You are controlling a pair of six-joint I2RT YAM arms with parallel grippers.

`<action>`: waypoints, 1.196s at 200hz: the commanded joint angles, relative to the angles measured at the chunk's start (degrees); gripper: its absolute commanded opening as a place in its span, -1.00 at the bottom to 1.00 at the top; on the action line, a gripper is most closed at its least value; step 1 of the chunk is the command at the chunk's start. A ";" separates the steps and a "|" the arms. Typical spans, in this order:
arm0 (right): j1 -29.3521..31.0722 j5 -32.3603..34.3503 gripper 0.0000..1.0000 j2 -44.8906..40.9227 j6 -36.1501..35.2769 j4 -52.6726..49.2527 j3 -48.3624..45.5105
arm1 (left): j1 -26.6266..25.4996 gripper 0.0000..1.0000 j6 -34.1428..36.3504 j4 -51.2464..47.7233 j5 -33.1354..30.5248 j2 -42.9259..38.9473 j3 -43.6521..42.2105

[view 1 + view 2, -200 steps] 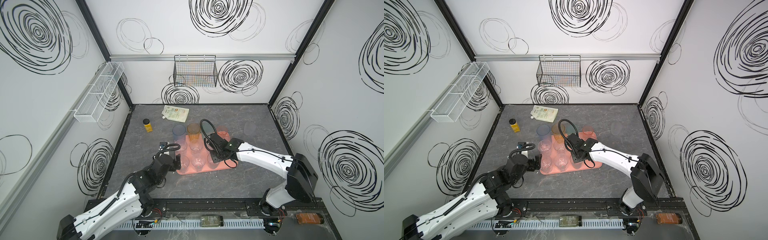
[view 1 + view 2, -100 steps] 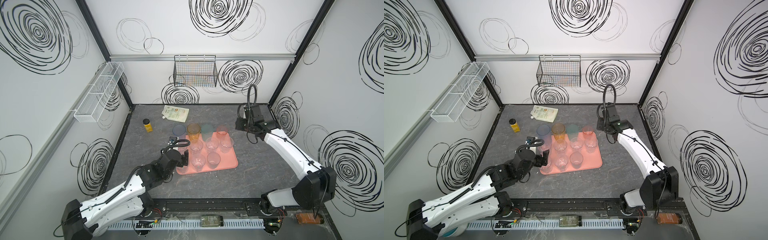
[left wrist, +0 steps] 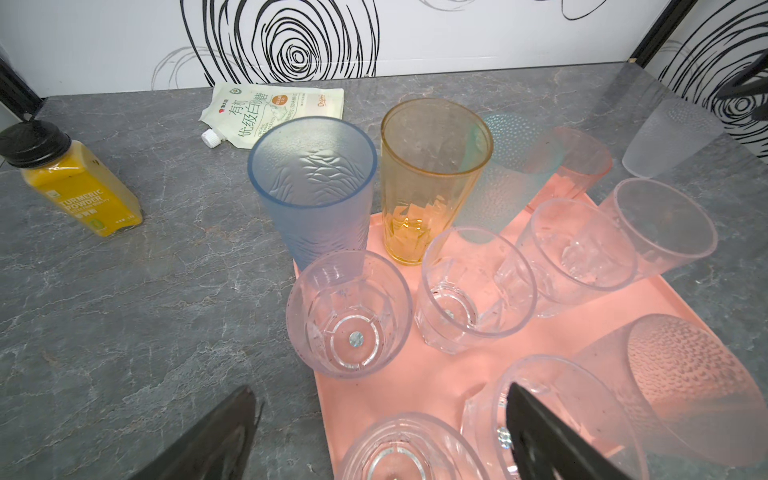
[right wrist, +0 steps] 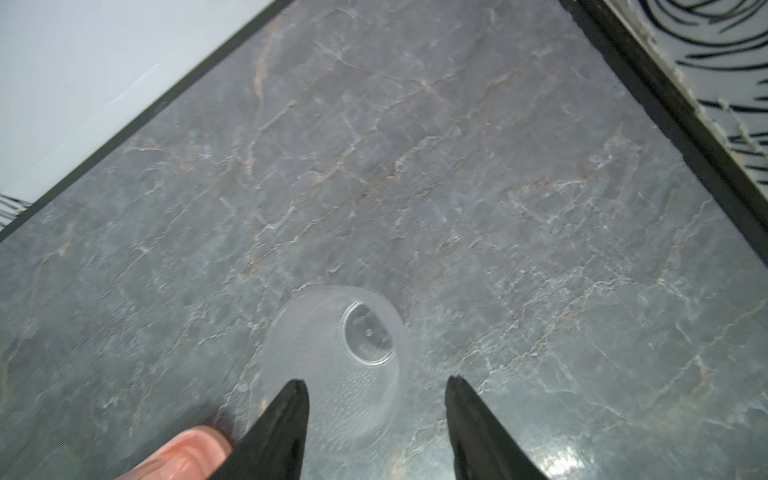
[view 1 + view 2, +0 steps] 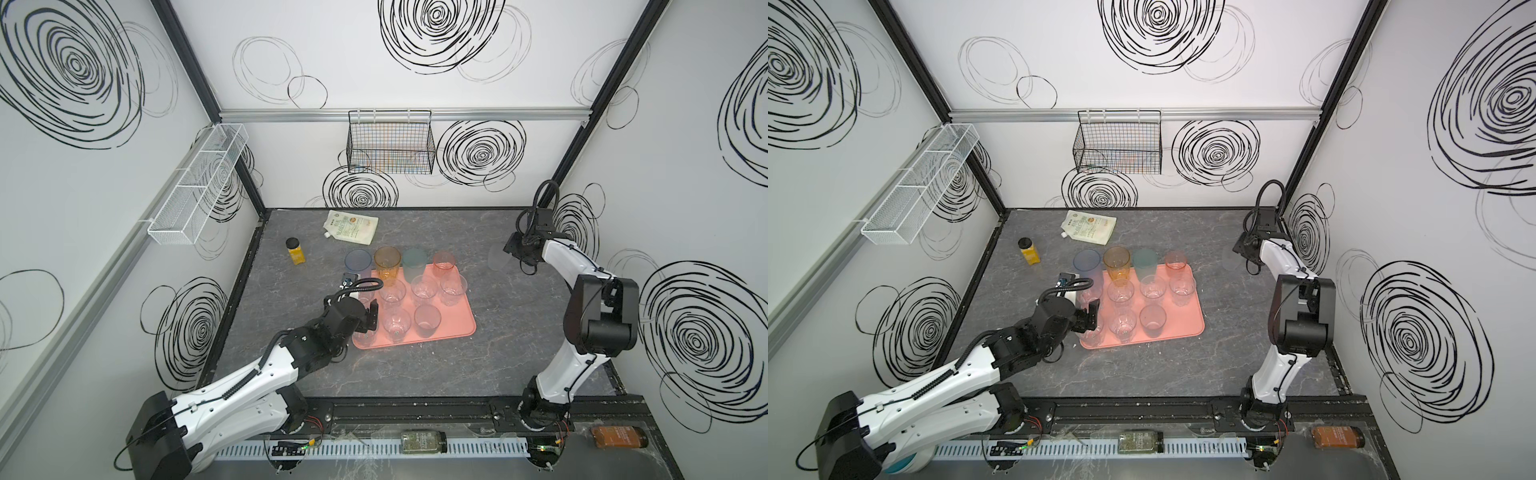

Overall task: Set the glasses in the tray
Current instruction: 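Move the right gripper back to the other frosted glass in the far corner, then close the right gripper on the second frosted glass, then lift the second frosted glass and carry it to the tray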

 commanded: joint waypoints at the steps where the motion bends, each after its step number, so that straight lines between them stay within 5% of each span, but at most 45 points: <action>1: -0.69 -2.07 0.16 -0.59 1.30 2.13 -0.67 | 0.67 0.92 2.28 3.42 1.46 2.56 1.18; 86: -0.62 -4.02 0.03 4.06 1.95 3.80 -0.45 | -0.59 0.92 1.59 5.76 2.83 7.83 3.11; 148: 0.08 -4.18 -0.62 3.33 1.74 4.17 -1.48 | -0.59 0.92 0.88 5.01 2.50 5.93 2.08; 239: 3.40 -3.39 -0.95 -4.64 0.81 0.60 -2.33 | -0.46 0.92 0.31 1.03 -0.47 0.09 1.27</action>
